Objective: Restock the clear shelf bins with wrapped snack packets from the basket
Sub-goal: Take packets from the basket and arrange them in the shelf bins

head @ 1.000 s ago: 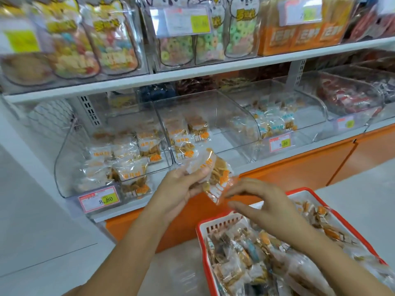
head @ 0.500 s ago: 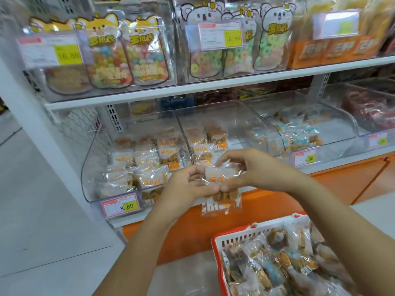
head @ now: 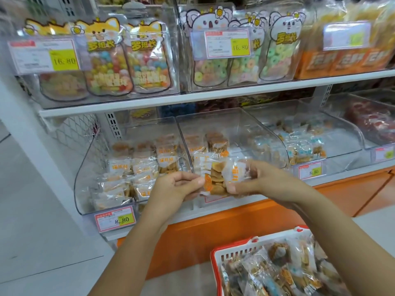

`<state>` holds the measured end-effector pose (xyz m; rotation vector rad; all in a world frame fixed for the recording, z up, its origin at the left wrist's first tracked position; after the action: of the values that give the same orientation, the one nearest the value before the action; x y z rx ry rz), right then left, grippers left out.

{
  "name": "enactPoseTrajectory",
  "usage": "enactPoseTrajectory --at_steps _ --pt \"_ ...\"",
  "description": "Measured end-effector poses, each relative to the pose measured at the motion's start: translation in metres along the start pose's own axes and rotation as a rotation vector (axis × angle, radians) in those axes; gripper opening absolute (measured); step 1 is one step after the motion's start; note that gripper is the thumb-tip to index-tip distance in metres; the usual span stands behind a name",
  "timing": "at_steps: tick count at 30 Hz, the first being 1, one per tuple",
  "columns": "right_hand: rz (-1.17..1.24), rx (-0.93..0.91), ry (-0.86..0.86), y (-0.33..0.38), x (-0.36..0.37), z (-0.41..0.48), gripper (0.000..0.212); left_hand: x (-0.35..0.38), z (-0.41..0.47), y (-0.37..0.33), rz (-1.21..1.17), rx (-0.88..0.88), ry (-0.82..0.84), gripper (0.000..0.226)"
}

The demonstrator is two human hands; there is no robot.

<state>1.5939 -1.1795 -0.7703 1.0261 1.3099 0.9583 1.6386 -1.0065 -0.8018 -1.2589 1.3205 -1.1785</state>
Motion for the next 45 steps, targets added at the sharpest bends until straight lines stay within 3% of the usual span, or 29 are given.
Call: enactPoseTrajectory --at_steps 8,13,18,21,25,28,30,33,37,41,43,45 --pt "-0.037 -0.012 0.035 0.002 -0.01 0.0 0.009 0.001 0.009 -0.009 -0.044 0.035 -0.04 0.017" --pt "-0.181 -0.114 -0.045 0.032 -0.021 0.022 0.044 0.002 0.015 -0.02 -0.02 0.088 -0.034 0.01" --pt "-0.347 -0.104 0.041 0.06 -0.004 0.049 0.043 0.001 0.021 -0.022 -0.025 0.097 -0.033 0.015" --pt "-0.235 -0.041 0.005 0.051 -0.007 0.058 0.05 -0.007 0.025 -0.016 -0.142 0.046 -0.105 0.017" --pt "0.195 0.176 -0.052 0.017 0.019 0.066 0.048 -0.023 0.034 -0.002 -0.349 -0.059 -0.223 0.019" --pt "0.199 0.144 -0.138 0.019 0.034 0.08 0.036 -0.034 0.041 0.001 -0.347 -0.034 -0.28 0.021" --pt "0.004 0.004 -0.258 0.037 0.032 0.096 0.032 -0.047 0.047 0.001 -0.205 0.004 -0.333 0.021" --pt "-0.441 -0.198 -0.315 0.071 0.049 0.122 0.026 -0.056 0.053 0.004 0.402 0.128 -0.307 0.012" --pt "-0.979 -0.325 -0.135 0.09 0.101 0.153 0.031 -0.044 0.05 0.007 0.636 0.204 -0.117 0.024" --pt "-1.302 -0.212 0.1 0.074 0.137 0.181 0.005 -0.034 0.05 0.011 0.854 0.247 0.055 0.033" --pt "-1.425 -0.18 0.248 0.057 0.155 0.189 0.019 -0.037 0.053 0.015 0.9 0.264 0.035 0.037" --pt "-1.483 -0.206 0.341 0.043 0.17 0.191 0.014 -0.045 0.057 0.016 0.953 0.285 -0.036 0.036"
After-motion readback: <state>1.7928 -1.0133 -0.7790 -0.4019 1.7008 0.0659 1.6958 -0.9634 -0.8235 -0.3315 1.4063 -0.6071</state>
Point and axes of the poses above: each hand's wrist, its own z-axis towards the middle knuckle, its own x-axis out of the palm, y = z × x, the point moved 8 cm from there along z, towards the middle knuckle, and after that the axes turned 14 degrees about -y, right-handed, at the moved point
